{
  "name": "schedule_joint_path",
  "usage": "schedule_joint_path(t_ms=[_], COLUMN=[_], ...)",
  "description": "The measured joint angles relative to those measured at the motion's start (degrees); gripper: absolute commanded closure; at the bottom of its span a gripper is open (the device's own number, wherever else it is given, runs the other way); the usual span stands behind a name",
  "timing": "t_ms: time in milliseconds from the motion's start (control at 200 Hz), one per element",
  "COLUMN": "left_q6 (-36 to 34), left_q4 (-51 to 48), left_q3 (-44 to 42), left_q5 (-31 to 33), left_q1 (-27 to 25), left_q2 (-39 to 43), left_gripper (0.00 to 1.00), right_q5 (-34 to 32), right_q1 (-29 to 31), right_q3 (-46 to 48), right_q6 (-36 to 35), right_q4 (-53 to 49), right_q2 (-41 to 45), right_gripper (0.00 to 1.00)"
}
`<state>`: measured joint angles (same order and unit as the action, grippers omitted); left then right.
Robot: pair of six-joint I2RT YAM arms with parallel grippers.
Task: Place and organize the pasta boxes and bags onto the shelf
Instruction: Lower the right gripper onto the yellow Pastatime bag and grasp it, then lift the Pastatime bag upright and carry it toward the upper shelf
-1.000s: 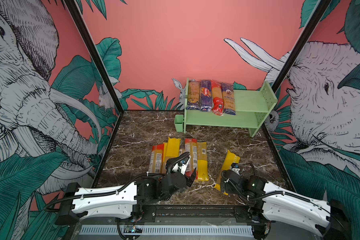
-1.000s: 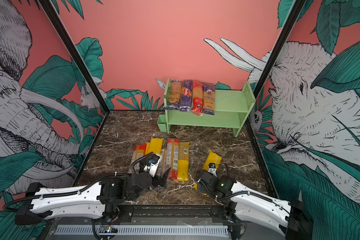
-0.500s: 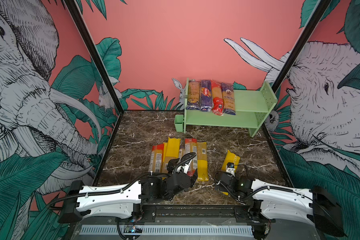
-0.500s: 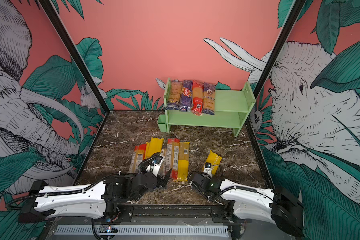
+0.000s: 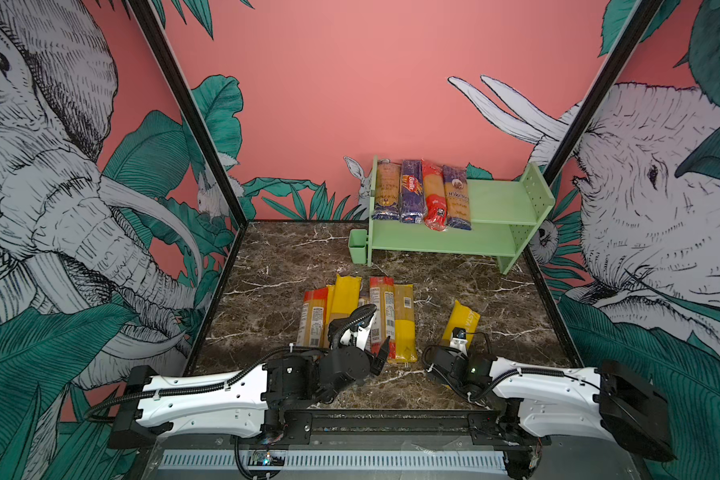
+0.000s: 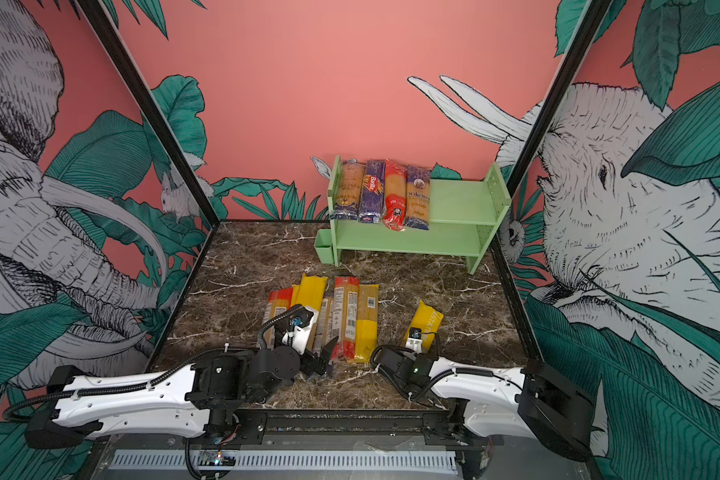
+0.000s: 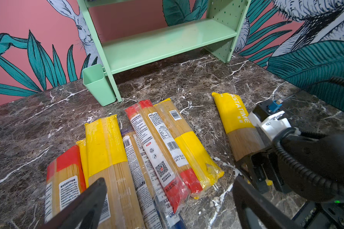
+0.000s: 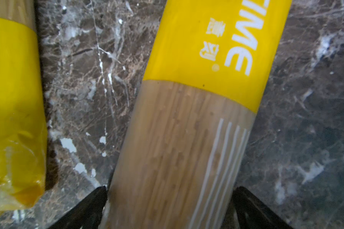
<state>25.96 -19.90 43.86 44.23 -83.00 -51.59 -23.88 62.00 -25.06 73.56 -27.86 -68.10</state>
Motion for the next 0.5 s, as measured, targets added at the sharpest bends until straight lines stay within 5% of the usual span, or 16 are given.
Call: schedule_joint_path(t_ms=[70, 195, 500], left_q6=[0.04, 0.48, 0.96], left_q4=[-0.28, -0.57, -2.80], left_q3=[-0.46, -1.38, -2.56], left_q5=[0.15, 0.37, 0.52], left_q1=[-0.17, -0.24, -0.59], left_q2=[1.29, 4.42, 9.84], left_gripper=[0.01, 0.01, 0.01], right_q5=[-1.20, -3.50, -3.48], right_q1=[0.17, 0.20, -0.11], right_q3=[1.22, 1.64, 2.73], right_q6=[-0.04, -0.20, 2.19], right_q4=[1.60, 3.48, 3.41], right_q2=[-0.70, -2.08, 5.49], right_gripper=[0.10, 0.41, 0.97])
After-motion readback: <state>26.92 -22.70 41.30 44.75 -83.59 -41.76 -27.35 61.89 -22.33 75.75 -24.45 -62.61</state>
